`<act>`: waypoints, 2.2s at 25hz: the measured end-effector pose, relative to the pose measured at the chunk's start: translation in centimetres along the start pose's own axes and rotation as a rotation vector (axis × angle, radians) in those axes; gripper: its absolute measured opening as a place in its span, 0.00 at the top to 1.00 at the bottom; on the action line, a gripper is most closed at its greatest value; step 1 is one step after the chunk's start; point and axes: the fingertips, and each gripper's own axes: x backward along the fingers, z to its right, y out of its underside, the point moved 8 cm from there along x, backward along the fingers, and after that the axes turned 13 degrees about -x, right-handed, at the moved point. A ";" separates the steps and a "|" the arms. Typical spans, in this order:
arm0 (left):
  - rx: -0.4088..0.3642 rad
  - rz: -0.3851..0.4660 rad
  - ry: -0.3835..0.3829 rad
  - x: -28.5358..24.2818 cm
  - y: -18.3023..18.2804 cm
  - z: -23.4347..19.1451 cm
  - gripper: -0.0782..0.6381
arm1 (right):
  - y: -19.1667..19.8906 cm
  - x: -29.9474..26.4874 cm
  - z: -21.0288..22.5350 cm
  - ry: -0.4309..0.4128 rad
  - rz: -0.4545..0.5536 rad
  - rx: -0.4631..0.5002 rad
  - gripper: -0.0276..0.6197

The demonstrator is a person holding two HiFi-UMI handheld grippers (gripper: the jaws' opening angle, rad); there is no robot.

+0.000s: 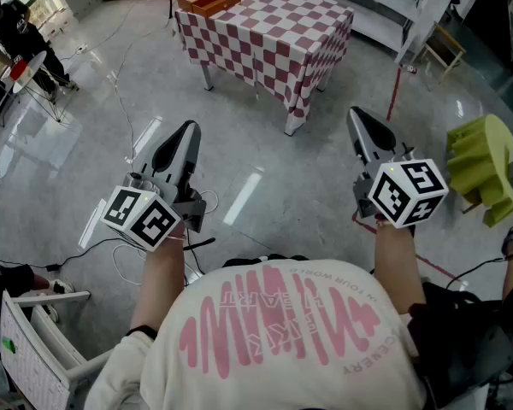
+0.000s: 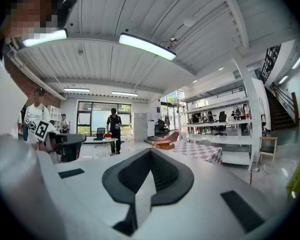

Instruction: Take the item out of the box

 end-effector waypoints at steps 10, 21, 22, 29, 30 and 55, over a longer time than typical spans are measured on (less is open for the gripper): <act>-0.003 -0.008 0.006 -0.5 -1.4 -15.7 0.88 | 0.0 -14.2 -6.6 0.010 -0.016 -0.003 0.95; -0.028 0.007 0.065 -2.6 -1.0 -20.4 0.88 | -0.3 -17.7 -5.4 0.047 0.031 -0.017 0.95; -0.030 0.008 0.064 -2.9 -0.9 -20.7 0.88 | -0.5 -17.8 -5.2 0.054 0.032 -0.014 0.95; -0.046 -0.016 0.069 -4.3 0.1 -22.1 0.88 | 0.6 -18.3 -4.4 0.110 0.003 -0.001 0.95; -0.040 -0.006 0.075 -4.4 0.2 -22.2 0.88 | 0.9 -18.4 -4.3 0.115 -0.010 0.005 0.95; -0.022 0.057 -0.009 -16.7 0.8 -27.5 0.88 | -3.7 -33.6 4.3 -0.034 -0.024 0.047 0.95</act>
